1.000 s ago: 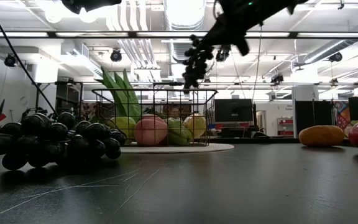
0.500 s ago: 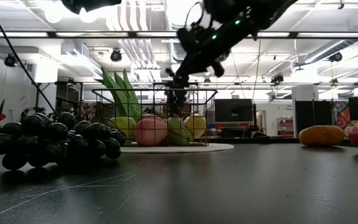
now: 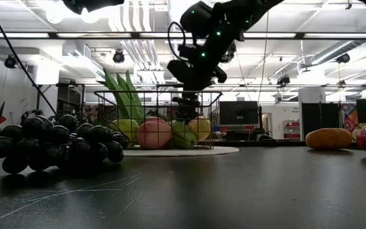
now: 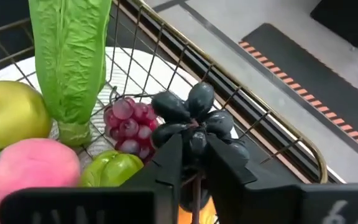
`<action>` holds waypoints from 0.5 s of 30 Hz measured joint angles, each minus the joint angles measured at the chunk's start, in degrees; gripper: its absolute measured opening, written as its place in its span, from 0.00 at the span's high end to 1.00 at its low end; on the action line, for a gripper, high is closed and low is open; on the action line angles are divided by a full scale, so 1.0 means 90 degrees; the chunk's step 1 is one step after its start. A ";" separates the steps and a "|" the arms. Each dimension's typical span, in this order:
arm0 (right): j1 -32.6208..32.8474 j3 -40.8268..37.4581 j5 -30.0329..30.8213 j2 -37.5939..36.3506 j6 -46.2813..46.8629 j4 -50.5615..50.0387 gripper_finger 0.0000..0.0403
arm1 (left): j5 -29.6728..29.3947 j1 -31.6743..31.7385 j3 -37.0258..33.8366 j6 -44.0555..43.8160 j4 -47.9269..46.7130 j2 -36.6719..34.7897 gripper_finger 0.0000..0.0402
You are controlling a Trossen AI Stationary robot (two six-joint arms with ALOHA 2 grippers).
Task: Build produce basket
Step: Put the top black grapes into the gold wire basket, then put the yellow mango into the gold wire basket
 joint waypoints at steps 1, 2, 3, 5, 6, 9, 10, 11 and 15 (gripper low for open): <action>-0.0006 0.0087 0.0000 0.0048 0.0000 -0.0087 0.86 | -0.0002 0.0000 0.0000 0.0000 0.0004 0.0000 0.04; -0.0013 0.0168 0.0005 0.0085 0.0000 -0.0182 0.83 | 0.0000 0.0000 0.0000 0.0000 0.0002 0.0000 0.04; -0.0018 0.0225 0.0050 0.0101 -0.0002 -0.0289 0.80 | -0.0001 0.0001 0.0000 0.0000 0.0009 0.0000 0.04; -0.0020 0.0342 0.0217 0.0107 -0.0004 -0.0473 0.73 | -0.0002 0.0001 0.0000 0.0000 0.0009 0.0000 0.04; -0.0020 0.0400 0.0290 0.0094 -0.0011 -0.0549 0.70 | -0.0002 0.0000 0.0000 0.0000 0.0009 0.0000 0.04; -0.0023 0.0568 0.0321 -0.0020 -0.0153 -0.0931 0.62 | -0.0002 0.0001 0.0000 0.0000 0.0008 0.0000 0.04; -0.0020 0.0626 0.0316 -0.0083 -0.0204 -0.1059 0.59 | -0.0001 0.0000 0.0000 0.0000 0.0007 0.0000 0.04; -0.0020 0.0674 0.0308 -0.0160 -0.0233 -0.1218 0.57 | -0.0002 0.0002 0.0000 0.0000 0.0007 0.0000 0.04; 0.0082 0.0841 0.0283 -0.0518 -0.0218 -0.1958 0.52 | 0.0000 0.0000 0.0000 0.0000 -0.0006 0.0000 0.04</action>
